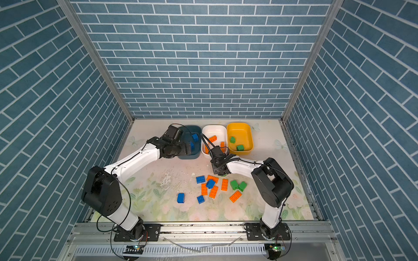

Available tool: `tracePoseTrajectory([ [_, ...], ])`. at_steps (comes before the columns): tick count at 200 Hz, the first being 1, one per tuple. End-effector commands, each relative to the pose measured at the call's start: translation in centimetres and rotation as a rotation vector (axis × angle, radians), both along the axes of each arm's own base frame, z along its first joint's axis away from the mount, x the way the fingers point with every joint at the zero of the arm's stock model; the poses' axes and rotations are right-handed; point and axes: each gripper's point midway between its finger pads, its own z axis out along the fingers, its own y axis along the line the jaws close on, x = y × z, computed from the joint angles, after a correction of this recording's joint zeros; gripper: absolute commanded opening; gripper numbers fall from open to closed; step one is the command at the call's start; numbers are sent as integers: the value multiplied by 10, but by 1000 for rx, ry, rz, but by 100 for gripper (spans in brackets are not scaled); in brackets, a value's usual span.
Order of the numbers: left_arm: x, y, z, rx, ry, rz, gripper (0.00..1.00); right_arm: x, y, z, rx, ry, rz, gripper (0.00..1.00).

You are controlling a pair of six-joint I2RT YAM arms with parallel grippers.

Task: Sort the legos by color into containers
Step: 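Drop the green brick into the yellow tub while the left gripper reaches for the pile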

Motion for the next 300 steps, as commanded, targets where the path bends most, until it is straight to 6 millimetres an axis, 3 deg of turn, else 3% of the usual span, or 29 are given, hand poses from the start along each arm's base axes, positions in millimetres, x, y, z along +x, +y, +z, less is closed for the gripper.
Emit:
tracePoseTrajectory([
  [1,-1,-1,6,33,-12,-17,99,3,-4,25,20,-92,64,31],
  [55,-23,-3,3,60,-24,-71,99,24,-29,78,146,-225,37,30],
  [104,-41,-10,5,69,-55,-91,99,71,-80,107,263,-303,-169,29],
  [157,-65,-18,-9,180,-9,-174,99,124,-121,96,275,-238,-302,29],
  [185,-79,-24,-15,235,7,-216,99,150,-126,87,257,-210,-311,29],
  [222,-103,-48,-38,198,102,-338,99,180,-129,72,181,-171,-321,32],
  [234,-110,-57,-44,207,115,-384,99,187,-132,71,163,-178,-342,34],
  [265,-122,-70,-63,240,177,-457,99,196,-125,90,240,-240,-352,46],
  [300,-127,-77,-83,289,221,-596,99,187,-121,104,302,-275,-340,72],
])
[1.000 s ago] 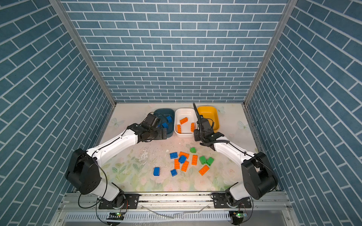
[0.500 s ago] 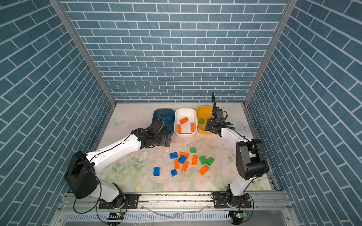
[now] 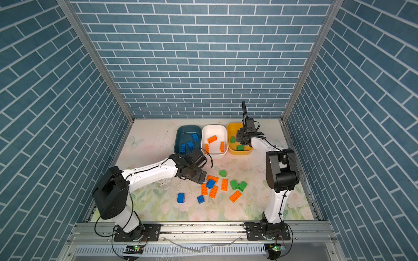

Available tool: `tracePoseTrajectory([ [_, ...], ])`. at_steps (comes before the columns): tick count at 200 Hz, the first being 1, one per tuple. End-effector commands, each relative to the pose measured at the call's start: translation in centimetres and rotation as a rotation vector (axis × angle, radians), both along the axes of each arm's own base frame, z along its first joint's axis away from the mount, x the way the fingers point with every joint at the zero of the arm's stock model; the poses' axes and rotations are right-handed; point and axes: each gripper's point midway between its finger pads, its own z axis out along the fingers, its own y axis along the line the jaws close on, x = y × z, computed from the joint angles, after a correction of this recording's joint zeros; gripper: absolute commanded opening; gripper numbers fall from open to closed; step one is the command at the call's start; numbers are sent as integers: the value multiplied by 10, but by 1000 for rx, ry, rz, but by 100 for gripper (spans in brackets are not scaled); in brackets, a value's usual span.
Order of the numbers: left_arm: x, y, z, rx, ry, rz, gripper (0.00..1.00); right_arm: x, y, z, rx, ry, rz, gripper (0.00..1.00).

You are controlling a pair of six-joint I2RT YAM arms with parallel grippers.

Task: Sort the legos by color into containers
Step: 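Drop the green brick into the yellow tub while the left gripper reaches for the pile, then close the left gripper on a blue brick in the pile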

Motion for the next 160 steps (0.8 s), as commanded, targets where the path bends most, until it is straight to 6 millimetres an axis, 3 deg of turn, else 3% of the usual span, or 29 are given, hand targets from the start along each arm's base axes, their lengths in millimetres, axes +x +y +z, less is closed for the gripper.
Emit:
tracePoseTrajectory([
  [1,-6,-1,-9,53,39,-120,99,-2,3,33,63,-90,-5,73],
  [7,-5,1,-11,80,39,-144,99,-4,3,35,72,-98,-4,76],
  [13,-4,3,-13,102,39,-166,99,-7,3,37,78,-104,-3,95],
  [18,-3,3,-15,116,43,-186,97,-9,3,38,82,-107,-6,99],
  [46,-7,-8,-25,109,90,-270,82,-18,-2,47,88,-130,-18,99],
  [106,11,-26,-40,114,80,-289,52,-31,4,46,155,-118,-10,99],
  [160,13,-31,-55,125,105,-305,43,-37,8,51,184,-117,3,99],
])
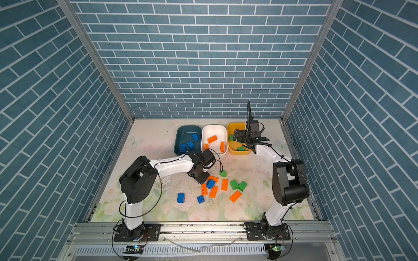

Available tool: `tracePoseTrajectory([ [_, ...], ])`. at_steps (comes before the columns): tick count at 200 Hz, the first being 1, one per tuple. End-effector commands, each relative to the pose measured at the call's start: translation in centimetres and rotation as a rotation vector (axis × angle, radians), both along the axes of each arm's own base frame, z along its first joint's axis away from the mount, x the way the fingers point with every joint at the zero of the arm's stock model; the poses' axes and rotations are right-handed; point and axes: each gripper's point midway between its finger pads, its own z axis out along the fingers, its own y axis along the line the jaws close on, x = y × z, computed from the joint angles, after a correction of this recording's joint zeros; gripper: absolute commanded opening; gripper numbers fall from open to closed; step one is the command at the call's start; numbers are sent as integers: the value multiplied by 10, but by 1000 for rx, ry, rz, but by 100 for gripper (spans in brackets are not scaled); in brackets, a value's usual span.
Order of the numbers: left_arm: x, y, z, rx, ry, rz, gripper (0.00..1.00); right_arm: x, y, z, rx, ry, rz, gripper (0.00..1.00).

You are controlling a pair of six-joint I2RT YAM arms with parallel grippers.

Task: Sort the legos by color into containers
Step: 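Close the left gripper on a blue brick in the pile, then carry the blue brick with the left gripper and drop it into the teal tub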

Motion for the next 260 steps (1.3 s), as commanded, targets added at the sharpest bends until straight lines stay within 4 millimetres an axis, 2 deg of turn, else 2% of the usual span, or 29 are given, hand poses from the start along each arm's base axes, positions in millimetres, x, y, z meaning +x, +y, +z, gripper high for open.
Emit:
tracePoseTrajectory([
  [1,0,-1,-6,12,11,-17,43,-8,1,9,46,-12,-5,99],
  [34,4,6,-9,35,-5,-4,33,-11,-3,12,38,-21,-23,99],
  [82,16,9,11,-47,-48,40,22,-15,-2,12,44,-16,-13,99],
  [118,29,11,37,-153,-82,103,20,-17,-2,10,47,-10,-25,99],
  [142,43,17,62,-225,-131,162,20,-19,-2,11,50,-11,-26,99],
  [162,60,29,85,-274,-183,235,20,-21,-2,11,52,-10,-23,99],
  [192,91,58,111,-331,-259,376,21,-25,-2,8,51,1,-24,99],
  [230,126,96,124,-318,-343,570,22,-34,-3,8,44,13,-17,99],
  [260,152,118,120,-262,-360,702,23,-45,-4,6,38,30,-6,99],
])
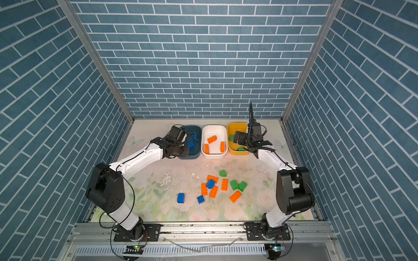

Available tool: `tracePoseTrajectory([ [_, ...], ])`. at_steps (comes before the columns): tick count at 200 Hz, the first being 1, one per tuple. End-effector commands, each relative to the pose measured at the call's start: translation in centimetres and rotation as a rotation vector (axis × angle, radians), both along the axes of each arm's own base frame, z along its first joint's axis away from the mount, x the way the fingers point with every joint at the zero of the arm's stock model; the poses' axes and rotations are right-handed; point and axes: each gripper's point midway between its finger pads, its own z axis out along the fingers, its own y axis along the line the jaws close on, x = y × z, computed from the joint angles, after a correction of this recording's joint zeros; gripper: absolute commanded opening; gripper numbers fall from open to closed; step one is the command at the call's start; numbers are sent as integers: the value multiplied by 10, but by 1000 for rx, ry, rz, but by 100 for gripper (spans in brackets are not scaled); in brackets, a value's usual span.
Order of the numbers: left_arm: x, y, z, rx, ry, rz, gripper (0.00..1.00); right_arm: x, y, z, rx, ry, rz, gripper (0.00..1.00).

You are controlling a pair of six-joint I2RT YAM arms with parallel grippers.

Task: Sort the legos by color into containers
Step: 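Carry the blue brick with the left gripper and drop it into the teal tub, then move the right gripper from the yellow tub down toward the pile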

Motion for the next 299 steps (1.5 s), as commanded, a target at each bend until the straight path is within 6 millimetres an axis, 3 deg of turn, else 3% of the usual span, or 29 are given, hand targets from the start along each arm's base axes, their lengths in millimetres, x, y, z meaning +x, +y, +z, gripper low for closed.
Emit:
tracePoseTrajectory([
  [1,27,19,4,27,-16,145,23,-17,-1,-3,12,30,-1,99],
  [35,48,33,-3,81,24,245,24,-30,1,-4,-9,34,44,98],
  [85,77,18,10,32,21,220,34,-58,12,-21,-63,115,143,97],
  [115,79,8,17,-26,8,198,68,-74,23,-31,-91,144,197,96],
  [156,72,2,22,-79,-14,167,99,-94,48,-49,-120,206,318,96],
  [199,61,-6,30,-140,-27,108,99,-127,80,-78,-165,314,455,94],
  [252,47,-11,32,-212,-36,86,99,-160,101,-104,-196,418,525,93],
  [299,27,-29,38,-381,-19,59,99,-169,113,-122,-257,470,559,89],
])
